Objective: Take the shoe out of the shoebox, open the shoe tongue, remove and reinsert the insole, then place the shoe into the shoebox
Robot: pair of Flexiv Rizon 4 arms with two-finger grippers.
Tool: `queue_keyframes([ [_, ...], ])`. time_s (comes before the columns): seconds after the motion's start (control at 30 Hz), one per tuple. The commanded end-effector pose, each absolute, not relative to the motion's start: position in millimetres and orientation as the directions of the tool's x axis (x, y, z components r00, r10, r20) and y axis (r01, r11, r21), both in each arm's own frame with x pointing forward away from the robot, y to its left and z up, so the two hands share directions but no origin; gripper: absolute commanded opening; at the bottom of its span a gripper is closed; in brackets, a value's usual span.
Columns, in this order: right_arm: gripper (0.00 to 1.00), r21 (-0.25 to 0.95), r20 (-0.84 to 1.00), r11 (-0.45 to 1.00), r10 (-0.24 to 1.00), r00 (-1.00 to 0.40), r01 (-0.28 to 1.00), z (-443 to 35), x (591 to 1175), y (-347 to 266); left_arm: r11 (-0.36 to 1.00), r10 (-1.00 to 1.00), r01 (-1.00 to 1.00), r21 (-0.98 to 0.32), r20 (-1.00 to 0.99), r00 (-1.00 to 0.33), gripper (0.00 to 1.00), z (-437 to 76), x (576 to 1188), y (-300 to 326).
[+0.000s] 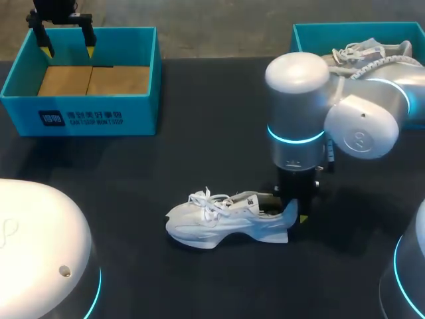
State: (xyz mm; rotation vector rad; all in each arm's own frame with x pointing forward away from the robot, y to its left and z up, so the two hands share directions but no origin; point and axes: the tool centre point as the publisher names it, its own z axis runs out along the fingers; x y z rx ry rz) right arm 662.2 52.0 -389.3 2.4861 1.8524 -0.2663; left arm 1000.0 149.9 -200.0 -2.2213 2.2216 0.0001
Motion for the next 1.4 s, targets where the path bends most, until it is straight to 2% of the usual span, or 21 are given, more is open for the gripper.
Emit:
queue_keyframes([
  [0.03, 0.15, -0.075, -0.15, -0.296, 0.947, 0.283, 0.952, -384.8, 663.7, 53.3, 0.0, -1.0, -1.0, 0.0, 0.0, 0.0, 1.0, -200.0, 1000.0, 149.9],
  [0.07, 0.33, -0.074, -0.149, -0.297, 0.947, 0.284, 0.952, -384.1, 663.6, 53.7, 0.0, -1.0, -1.0, 0.0, 0.0, 0.0, 1.0, -200.0, 1000.0, 149.9],
  [0.1, 0.4, -0.074, -0.146, -0.293, 0.949, 0.281, 0.953, -383.5, 663.7, 54.5, 0.0, -1.0, -1.0, 0.0, 0.0, 0.0, 1.0, -200.0, 1000.0, 149.9],
  [0.17, 0.46, -0.073, -0.148, -0.288, 0.95, 0.275, 0.955, -382.5, 663.7, 55.8, 0.0, -1.0, -1.0, 0.0, 0.0, 0.0, 1.0, -200.0, 1000.0, 149.9],
  [0.2, 0.62, -0.074, -0.146, -0.286, 0.951, 0.273, 0.955, -381.4, 663.6, 56.4, 0.0, -1.0, -1.0, 0.0, 0.0, 0.0, 1.0, -200.0, 1000.0, 149.9],
  [0.23, 0.87, -0.074, -0.146, -0.285, 0.951, 0.272, 0.956, -380.6, 663.7, 56.5, 0.0, -1.0, -1.0, 0.0, 0.0, 0.0, 1.0, -200.0, 1000.0, 149.9],
  [0.33, 0.86, -0.074, -0.142, -0.283, 0.952, 0.271, 0.956, -378.4, 663.8, 56.3, 0.0, -1.0, -1.0, 0.0, 0.0, 0.0, 1.0, -200.0, 1000.0, 149.9],
  [0.4, 0.93, -0.073, -0.13, -0.283, 0.953, 0.272, 0.956, -374.7, 663.5, 55.7, 0.0, -1.0, -1.0, 0.0, 0.0, 0.0, 1.0, -200.0, 1000.0, 149.9],
  [0.43, 1.0, -0.075, -0.119, -0.28, 0.955, 0.27, 0.957, -372.4, 663.3, 55.3, 0.0, -1.0, -1.0, 0.0, 0.0, 0.0, 1.0, -200.0, 1000.0, 149.9],
  [0.87, 1.0, -0.116, 0.001, -0.139, 0.99, 0.14, 0.984, -318.8, 660.3, 48.6, 0.0, -1.0, -1.0, 0.0, 0.0, 0.0, 1.0, -200.0, 1000.0, 149.9],
  [1.17, 1.0, -0.07, 0.191, 0.101, 0.978, -0.086, 0.992, -281.8, 658.6, 34.7, 0.0, -1.0, -1.0, 0.0, 0.0, 0.0, 1.0, -200.0, 1000.0, 149.9],
  [1.2, 1.0, -0.053, 0.225, 0.165, 0.963, -0.149, 0.985, -278.7, 657.7, 32.8, 0.0, -1.0, -1.0, 0.0, 0.0, 0.0, 1.0, -200.0, 1000.0, 149.9],
  [1.37, 1.0, 0.027, 0.295, 0.267, 0.919, -0.263, 0.963, -272.3, 656.2, 26.7, 0.0, -1.0, -1.0, 0.0, 0.0, 0.0, 1.0, -200.0, 1000.0, 149.9],
  [1.4, 1.0, 0.069, 0.319, 0.329, 0.887, -0.334, 0.942, -270.7, 655.7, 25.2, 0.0, -1.0, -1.0, 0.0, 0.0, 0.0, 1.0, -200.0, 1000.0, 149.9],
])
